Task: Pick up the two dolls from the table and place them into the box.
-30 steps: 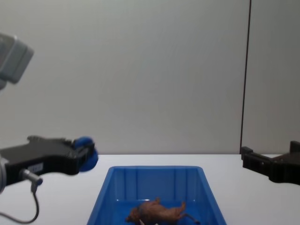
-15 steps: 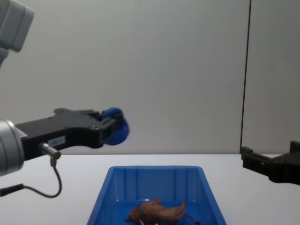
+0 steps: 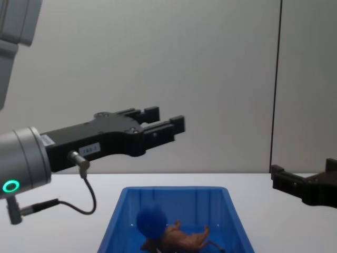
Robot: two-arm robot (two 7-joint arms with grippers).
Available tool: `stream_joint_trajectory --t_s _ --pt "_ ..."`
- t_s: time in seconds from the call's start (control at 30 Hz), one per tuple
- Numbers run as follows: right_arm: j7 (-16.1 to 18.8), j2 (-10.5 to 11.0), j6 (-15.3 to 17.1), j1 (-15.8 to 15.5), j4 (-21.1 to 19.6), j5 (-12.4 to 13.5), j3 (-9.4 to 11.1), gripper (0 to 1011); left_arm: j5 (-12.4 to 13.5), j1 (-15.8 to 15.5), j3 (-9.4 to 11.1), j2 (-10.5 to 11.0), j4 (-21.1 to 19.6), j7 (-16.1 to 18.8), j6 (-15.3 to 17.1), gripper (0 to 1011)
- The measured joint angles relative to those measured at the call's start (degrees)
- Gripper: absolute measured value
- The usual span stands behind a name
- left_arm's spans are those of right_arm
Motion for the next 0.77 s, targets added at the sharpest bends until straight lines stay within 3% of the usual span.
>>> stream_joint_trajectory --t_s 0.47,0.77 --pt "0.0 0.0 0.0 0.0 0.0 0.0 0.0 1001 -2.12 -1.74 0.63 -1.43 2.32 -5.08 -1.2 997" --pt "0.0 0.0 0.0 0.0 0.0 0.0 0.0 1001 -2.79 -2.27 0.8 -1.86 3.05 -6.63 -1.54 1001"
